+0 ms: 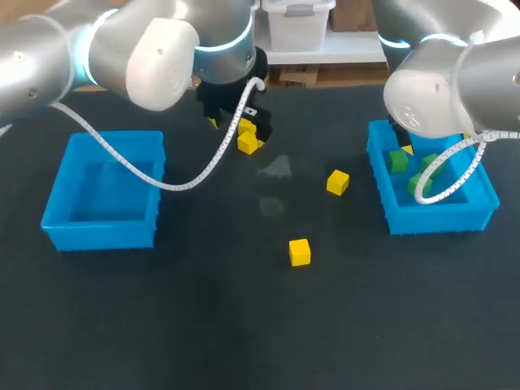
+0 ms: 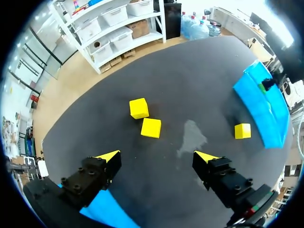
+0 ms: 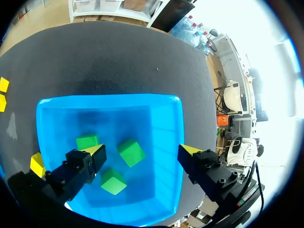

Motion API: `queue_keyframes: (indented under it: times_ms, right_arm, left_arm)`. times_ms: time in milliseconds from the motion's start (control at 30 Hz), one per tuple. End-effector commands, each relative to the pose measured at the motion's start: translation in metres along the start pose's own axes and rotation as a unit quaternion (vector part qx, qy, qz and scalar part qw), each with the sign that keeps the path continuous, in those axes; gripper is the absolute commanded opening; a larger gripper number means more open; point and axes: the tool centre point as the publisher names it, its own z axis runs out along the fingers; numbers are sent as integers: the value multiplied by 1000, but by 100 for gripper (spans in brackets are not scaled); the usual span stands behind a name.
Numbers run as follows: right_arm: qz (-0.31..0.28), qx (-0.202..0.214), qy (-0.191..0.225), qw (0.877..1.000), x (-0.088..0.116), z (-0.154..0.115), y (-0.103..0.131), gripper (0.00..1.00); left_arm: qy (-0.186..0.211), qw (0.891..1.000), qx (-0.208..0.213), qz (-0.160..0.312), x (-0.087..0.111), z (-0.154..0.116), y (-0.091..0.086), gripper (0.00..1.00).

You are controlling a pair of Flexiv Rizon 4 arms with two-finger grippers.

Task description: Put the green cubes in the right bin and the yellow cubes in the left bin.

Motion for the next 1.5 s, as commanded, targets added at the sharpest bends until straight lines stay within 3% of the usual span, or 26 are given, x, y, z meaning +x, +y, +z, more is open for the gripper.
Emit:
queue_keyframes:
  times_ms: [33,800,1200,1267,1333,1367,1500]
  right_arm:
    - [0,-1,-2,1000,2,0,-1,100]
    - [0,-1,-2,1000,2,0,-1,100]
    - [0,-1,-2,1000,2,0,-1,100]
    - [0,-1,-2,1000,2,0,-1,100]
    - [0,-1,-2,1000,2,0,-1,100]
    - [0,-1,-2,1000,2,0,-1,100]
    - [0,-1,-2,1000,2,0,-1,100]
  left_arm:
    - [12,1000,0,-5,-9,13,0,100]
    - [16,998,-32,-49,-30,52,5,100]
    - [17,997,-40,-58,-29,60,8,100]
    - [16,997,-40,-58,-27,59,6,74]
    - [14,997,-42,-61,-26,59,6,36]
    - [15,997,-42,-63,-26,59,6,0]
    - [14,997,-44,-59,-26,55,3,0]
